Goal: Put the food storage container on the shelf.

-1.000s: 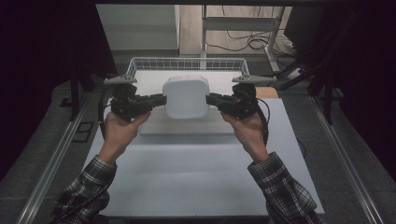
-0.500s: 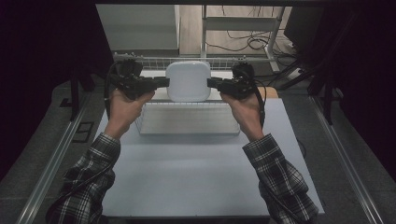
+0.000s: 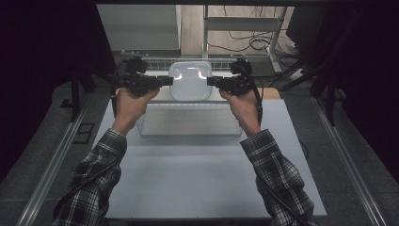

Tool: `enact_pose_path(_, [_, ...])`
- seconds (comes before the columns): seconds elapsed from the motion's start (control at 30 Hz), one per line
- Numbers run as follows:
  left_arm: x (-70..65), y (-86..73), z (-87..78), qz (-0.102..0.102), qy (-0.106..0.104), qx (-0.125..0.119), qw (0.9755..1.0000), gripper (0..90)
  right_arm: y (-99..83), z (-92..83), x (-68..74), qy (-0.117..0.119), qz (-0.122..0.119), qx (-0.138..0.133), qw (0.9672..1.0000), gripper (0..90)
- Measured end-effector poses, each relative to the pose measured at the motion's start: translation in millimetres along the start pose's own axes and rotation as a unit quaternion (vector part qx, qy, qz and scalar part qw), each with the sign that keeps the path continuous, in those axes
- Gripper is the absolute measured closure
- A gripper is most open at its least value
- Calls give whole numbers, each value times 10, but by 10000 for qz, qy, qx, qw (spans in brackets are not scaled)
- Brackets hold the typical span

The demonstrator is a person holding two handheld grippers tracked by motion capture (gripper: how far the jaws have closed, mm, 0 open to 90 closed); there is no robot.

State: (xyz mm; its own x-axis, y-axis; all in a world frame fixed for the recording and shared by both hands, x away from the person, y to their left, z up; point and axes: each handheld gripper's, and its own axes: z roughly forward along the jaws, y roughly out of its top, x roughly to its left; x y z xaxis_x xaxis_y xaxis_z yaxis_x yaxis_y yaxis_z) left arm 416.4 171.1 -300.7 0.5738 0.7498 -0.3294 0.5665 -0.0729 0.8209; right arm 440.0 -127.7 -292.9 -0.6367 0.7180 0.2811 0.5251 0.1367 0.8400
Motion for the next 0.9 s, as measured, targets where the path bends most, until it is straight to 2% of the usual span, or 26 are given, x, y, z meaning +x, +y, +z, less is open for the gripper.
enact_pose_path(0.13, [14, 23, 31, -29, -20, -30, 10000, 695, 30, 13, -11, 50, 88, 53, 9999, 689])
enact_pose_path(0.4, [52, 46, 153, -40, 88, 104, 9999, 668, 74, 115, -47, -120, 37, 147, 9998, 648])
enact_pose_path(0.47, [82, 53, 172, -176, 6, 61, 9998, 660, 71, 149, -72, -134, 51, 177, 9997, 630])
enact_pose_path(0.53, [108, 65, 182, -213, -29, 84, 9997, 646, 76, 175, -105, -90, 111, 168, 9998, 613])
enact_pose_path(0.6, [120, 79, 205, -261, -6, 112, 9996, 608, 78, 200, -116, -142, 93, 214, 9996, 583])
enact_pose_path(0.63, [131, 87, 218, -245, 19, 132, 9996, 608, 78, 200, -116, -142, 93, 214, 9996, 583])
enact_pose_path(0.7, [147, 98, 248, -292, 64, 103, 9995, 552, 80, 220, -130, -234, 99, 204, 9995, 555])
enact_pose_path(0.9, [185, 165, 307, -171, 389, 75, 9991, 507, 105, 249, -151, -231, 175, 170, 9994, 540])
